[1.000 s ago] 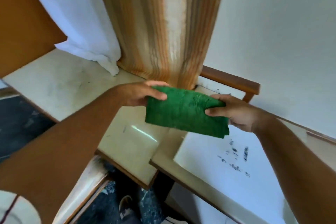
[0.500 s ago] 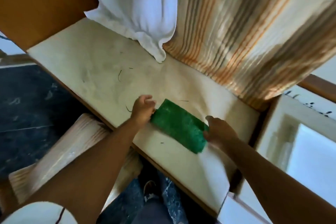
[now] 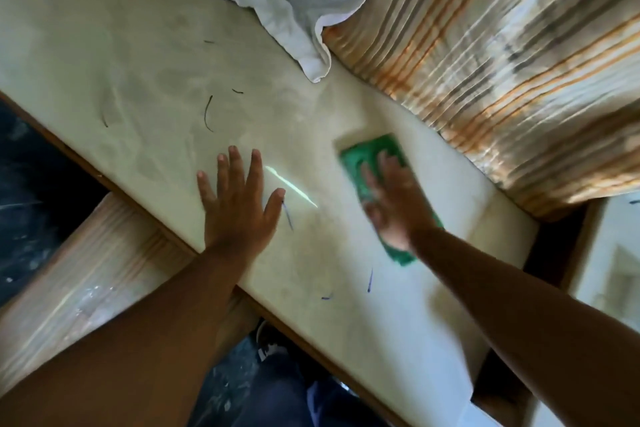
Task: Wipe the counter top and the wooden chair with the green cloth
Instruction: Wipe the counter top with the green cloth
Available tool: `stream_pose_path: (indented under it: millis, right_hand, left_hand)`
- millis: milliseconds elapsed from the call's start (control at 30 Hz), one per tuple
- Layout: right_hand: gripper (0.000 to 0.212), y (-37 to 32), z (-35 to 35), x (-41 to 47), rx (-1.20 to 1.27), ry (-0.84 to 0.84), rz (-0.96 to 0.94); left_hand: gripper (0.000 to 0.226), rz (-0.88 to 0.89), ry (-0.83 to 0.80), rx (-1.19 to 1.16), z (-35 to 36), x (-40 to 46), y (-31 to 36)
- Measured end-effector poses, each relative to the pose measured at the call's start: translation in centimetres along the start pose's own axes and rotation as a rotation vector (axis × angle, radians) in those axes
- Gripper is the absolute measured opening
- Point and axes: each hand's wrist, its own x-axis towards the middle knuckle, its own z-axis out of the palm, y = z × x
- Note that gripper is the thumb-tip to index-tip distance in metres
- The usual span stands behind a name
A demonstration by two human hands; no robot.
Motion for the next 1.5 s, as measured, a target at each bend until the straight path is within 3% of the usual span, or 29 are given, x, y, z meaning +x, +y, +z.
stream_pose_path:
  millis: [67,167,233,333,433,467,567,667,767,867,933,967,1033,1167,1267,1367,1433,1500]
  right_hand:
    - [0.066,2.6,-0.8,2.7,0.075,0.007,0.341]
    - [0.062,2.1,-0.8,3.4,0.128,0.043,0.411]
    - [0.059,-1.7,-0.2,0.5,0.136,0.025,0.271]
    - [0.06,-8.7,1.3,-7.9,0.149,-0.026,-0.133]
    - [0.059,-5.0,0.4,-6.2,0.055,-0.05,-0.381]
    - [0.058,-3.0,-0.1,-3.7,-0.013,-0.008,-0.345]
    - [0.059,2.4,-2.2,4.5,-0.007,0.004,0.0]
    - [0.06,2.9,-1.9,7.0,0.064,0.035,0.158]
    - [0.062,-1.6,-0.7,2.1,0.064,0.022,0.108]
    - [0.067,-7.1,1.0,-8.3,0.153,-0.005,-0.147]
    - [0.063,-5.8,0.7,-10.3,0.162,-0.054,-0.311]
    - [0.057,-4.1,0.5,-9.2,0.147,-0.018,-0.297]
    - [0.05,-0.7,-0.6,-4.9,0.159,0.051,-0.049]
    - [0.054,1.2,-1.1,1.1,0.183,0.048,0.237]
    - [0.056,-2.9,0.4,-3.3,0.25,0.087,0.176]
    - [0.049,-5.2,1.2,-10.0,0.306,0.049,-0.036]
    - [0.041,-2.9,0.6,-9.0,0.381,0.061,-0.001]
    - [0.042,0.2,0.4,-4.9,0.336,0.147,0.148]
  left_hand:
    - [0.074,0.005,-0.005,0.004,0.1,0.1,0.0]
    - [0.074,-0.012,-0.035,0.034,0.1,0.3,0.1]
    - [0.073,-0.024,-0.059,0.053,-0.2,0.3,0.2]
    - [0.071,-0.028,-0.068,0.065,-0.5,0.3,0.4]
    - [0.07,-0.028,-0.074,0.076,-0.5,0.3,0.3]
    - [0.07,-0.028,-0.071,0.076,-0.5,0.3,0.3]
    - [0.069,-0.034,-0.05,0.072,-0.3,0.2,0.2]
    - [0.069,-0.032,-0.045,0.087,-0.2,0.3,0.2]
    - [0.07,-0.036,-0.068,0.113,-0.3,0.3,0.2]
    - [0.07,-0.037,-0.073,0.126,-0.4,0.4,0.3]
    - [0.069,-0.037,-0.079,0.122,-0.5,0.4,0.2]
    - [0.068,-0.037,-0.077,0.116,-0.4,0.4,0.2]
    - [0.067,-0.038,-0.066,0.101,-0.3,0.4,0.1]
    - [0.068,-0.039,-0.046,0.087,0.0,0.4,0.0]
    - [0.068,-0.035,-0.048,0.087,-0.2,0.4,0.1]
    - [0.069,-0.044,-0.055,0.085,-0.4,0.3,0.2]
    - [0.069,-0.042,-0.055,0.078,-0.4,0.3,0.3]
    - [0.069,-0.046,-0.05,0.067,-0.3,0.4,0.2]
